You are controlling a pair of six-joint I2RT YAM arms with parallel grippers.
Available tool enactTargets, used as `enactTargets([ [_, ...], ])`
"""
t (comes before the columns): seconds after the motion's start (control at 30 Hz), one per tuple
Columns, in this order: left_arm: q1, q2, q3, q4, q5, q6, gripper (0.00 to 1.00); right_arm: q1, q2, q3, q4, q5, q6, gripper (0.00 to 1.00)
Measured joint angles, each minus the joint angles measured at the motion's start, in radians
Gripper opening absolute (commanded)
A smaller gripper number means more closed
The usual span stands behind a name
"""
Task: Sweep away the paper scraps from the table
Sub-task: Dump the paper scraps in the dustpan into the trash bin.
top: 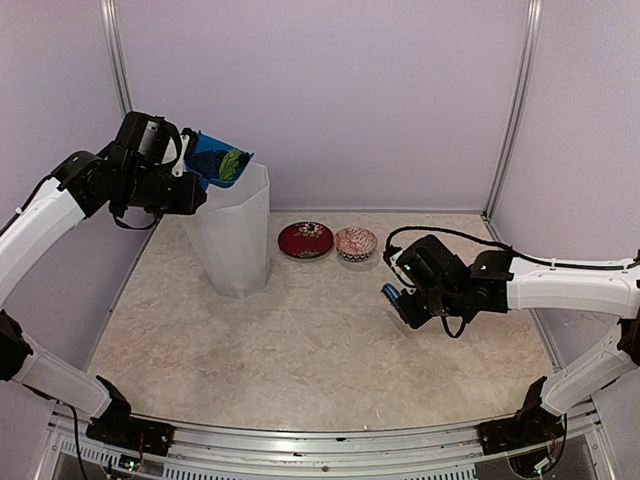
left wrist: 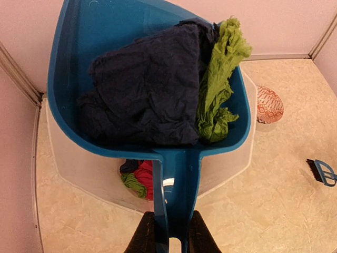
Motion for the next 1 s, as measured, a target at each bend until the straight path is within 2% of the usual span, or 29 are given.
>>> enactTargets([
  [0.33, -0.007, 0.041, 0.002, -0.011, -0.182, 0.050, 0.00, 0.000, 0.000, 0.000, 0.002, 0.000, -0.010, 0.00],
  [1.0, -0.132, 0.114, 0.005, 0.048, -0.546, 0.259, 0.00, 0.000, 0.000, -0.012, 0.038, 0.006, -0.037, 0.00],
])
